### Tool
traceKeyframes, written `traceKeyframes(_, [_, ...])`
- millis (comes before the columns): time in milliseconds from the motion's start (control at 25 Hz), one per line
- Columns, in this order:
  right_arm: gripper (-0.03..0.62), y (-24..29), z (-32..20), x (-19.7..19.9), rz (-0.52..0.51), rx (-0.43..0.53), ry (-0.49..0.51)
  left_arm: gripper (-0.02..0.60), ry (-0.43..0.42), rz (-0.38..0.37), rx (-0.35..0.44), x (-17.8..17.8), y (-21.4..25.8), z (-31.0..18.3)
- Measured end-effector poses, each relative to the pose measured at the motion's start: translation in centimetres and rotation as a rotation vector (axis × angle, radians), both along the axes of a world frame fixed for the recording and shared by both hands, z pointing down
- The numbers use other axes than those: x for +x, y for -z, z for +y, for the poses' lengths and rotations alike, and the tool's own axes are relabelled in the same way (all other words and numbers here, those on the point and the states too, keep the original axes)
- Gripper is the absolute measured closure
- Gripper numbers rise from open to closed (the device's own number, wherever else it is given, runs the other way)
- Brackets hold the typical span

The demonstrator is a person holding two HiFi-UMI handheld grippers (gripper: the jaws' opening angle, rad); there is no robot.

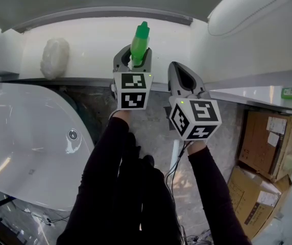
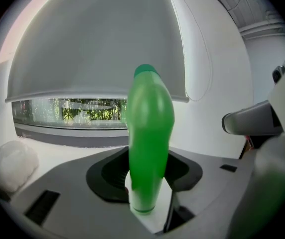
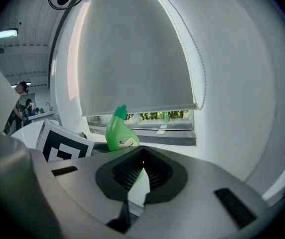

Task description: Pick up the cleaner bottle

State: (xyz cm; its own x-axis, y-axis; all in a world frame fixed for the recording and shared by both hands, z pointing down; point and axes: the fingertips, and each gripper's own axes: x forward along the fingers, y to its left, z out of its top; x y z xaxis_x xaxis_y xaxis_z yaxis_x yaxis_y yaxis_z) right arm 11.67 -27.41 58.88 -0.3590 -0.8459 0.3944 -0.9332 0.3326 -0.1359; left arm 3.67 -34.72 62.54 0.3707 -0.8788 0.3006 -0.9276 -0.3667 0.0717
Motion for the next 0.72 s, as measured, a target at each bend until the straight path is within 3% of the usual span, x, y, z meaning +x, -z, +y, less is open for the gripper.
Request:
traceKeyframes(320, [0.594,0.6,-0.3,0.0,0.004,0.01,0.01,0.394,0.03,0.0,0.045,-0.8,1.5,0.5])
traceKeyframes(720, [0.593,7.1,0.1,-2.2,0.001,0.035,0.046,0.394,0.041,0.005,0.075,-3.3,9.4,2.4])
